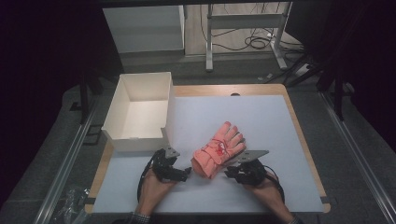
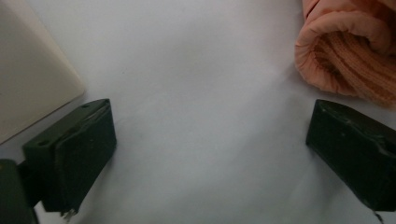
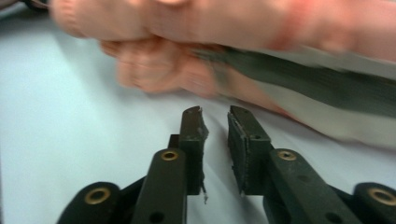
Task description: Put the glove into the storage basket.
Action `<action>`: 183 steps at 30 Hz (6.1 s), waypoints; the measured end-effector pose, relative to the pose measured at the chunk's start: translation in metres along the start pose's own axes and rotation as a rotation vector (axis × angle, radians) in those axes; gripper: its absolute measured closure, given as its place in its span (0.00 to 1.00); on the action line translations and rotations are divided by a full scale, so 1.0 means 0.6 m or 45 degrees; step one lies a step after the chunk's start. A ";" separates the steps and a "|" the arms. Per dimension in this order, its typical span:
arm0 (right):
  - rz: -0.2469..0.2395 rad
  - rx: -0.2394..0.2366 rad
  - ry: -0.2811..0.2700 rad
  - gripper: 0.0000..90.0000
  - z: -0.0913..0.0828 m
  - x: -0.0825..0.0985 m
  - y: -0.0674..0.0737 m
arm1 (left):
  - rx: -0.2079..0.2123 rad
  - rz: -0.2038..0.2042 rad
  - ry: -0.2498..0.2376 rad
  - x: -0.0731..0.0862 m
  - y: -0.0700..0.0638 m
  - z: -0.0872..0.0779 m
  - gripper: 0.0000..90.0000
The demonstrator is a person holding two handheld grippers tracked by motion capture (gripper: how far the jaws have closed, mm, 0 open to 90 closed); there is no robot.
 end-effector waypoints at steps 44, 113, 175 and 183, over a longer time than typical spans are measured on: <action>0.224 0.520 0.005 0.18 -0.089 0.075 -0.185 | 0.222 0.260 0.223 -0.161 -0.131 0.060 0.00; 0.221 0.524 0.000 0.18 -0.088 0.075 -0.184 | 0.015 0.121 0.198 -0.329 -0.012 -0.022 0.46; 0.217 0.528 -0.001 0.18 -0.088 0.076 -0.184 | -0.408 -0.419 0.262 -0.205 0.297 -0.036 0.42; 0.217 0.528 -0.001 0.18 -0.088 0.076 -0.184 | -0.382 -0.446 0.396 -0.186 0.298 -0.006 0.41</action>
Point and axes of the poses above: each handheld gripper's, and its own axes: z roughly forward along the jaws, x roughly out of its underside, y roughly to its left, the point moved 5 cm from there along z, roughly forward along the jaws, and after that the axes turned 3 degrees about x, right-handed, at the moved point
